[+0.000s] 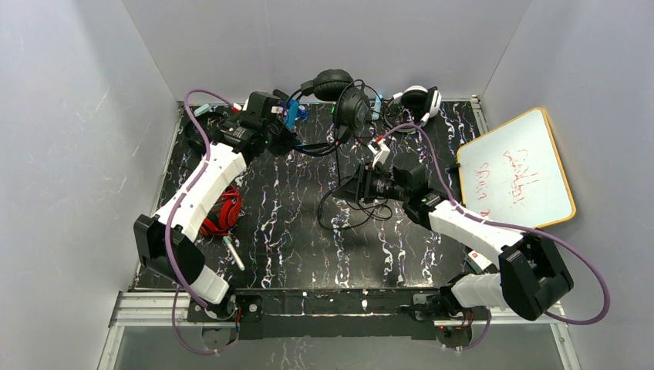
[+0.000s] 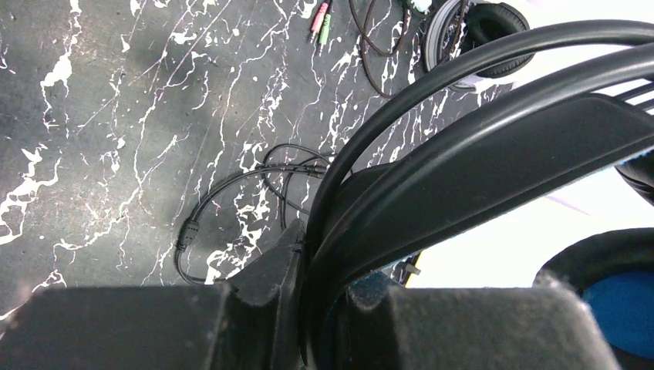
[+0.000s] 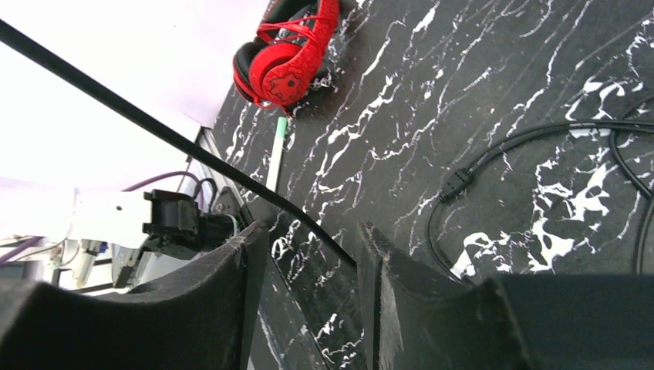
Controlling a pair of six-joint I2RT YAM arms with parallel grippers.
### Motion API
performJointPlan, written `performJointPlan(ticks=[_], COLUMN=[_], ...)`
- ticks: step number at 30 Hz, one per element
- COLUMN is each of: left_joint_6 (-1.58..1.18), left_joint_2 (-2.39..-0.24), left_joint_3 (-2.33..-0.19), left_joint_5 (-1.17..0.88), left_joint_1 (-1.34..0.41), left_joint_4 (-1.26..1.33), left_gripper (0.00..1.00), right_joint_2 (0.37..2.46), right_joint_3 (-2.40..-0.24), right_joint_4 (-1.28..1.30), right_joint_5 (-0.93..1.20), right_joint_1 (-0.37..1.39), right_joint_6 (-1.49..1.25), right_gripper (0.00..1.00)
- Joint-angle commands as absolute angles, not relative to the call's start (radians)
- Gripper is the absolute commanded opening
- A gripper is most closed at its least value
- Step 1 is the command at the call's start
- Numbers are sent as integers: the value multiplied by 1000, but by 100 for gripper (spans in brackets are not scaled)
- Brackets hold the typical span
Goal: Wrap the headphones
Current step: Wrap the headphones cable around the headphones.
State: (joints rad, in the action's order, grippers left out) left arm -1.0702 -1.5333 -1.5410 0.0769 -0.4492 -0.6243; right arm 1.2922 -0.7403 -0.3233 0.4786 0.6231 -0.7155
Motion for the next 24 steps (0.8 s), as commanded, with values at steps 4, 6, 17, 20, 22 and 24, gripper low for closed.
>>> performJointPlan(ticks=[4,6,17,20,22,24], left_joint_6=[-1054,-1049,-999,-983,-975,-966], left_joint_2=[-1467,-1466,-1494,-1505,-1512,-1518], left_joint_3=[-1588,-1593,-1664,-1688,-1705,-1724], left_joint_5=[-29,-44,-68,-76,-81,-93], left_joint_1=[-437,-437,-436,-436,-436,-436], left_joint_4=[-578,-579,-651,-671,-686,-697], left_gripper=[0,0,0,0,0,0], right_joint_2=[1260,1262,1314,1344,1357,1370], right_joint_3=[-714,-706,-609,-598,-582,-552], right_joint_4=[-389,-387,-564,-583,-606,-651], right_joint_5=[434,436,491,486,475,470], right_joint_1=[627,627,627,627,627,627], right_joint_6=[-631,-623,-471,-444,-439,-442], right_gripper=[58,60,62,61,60,60])
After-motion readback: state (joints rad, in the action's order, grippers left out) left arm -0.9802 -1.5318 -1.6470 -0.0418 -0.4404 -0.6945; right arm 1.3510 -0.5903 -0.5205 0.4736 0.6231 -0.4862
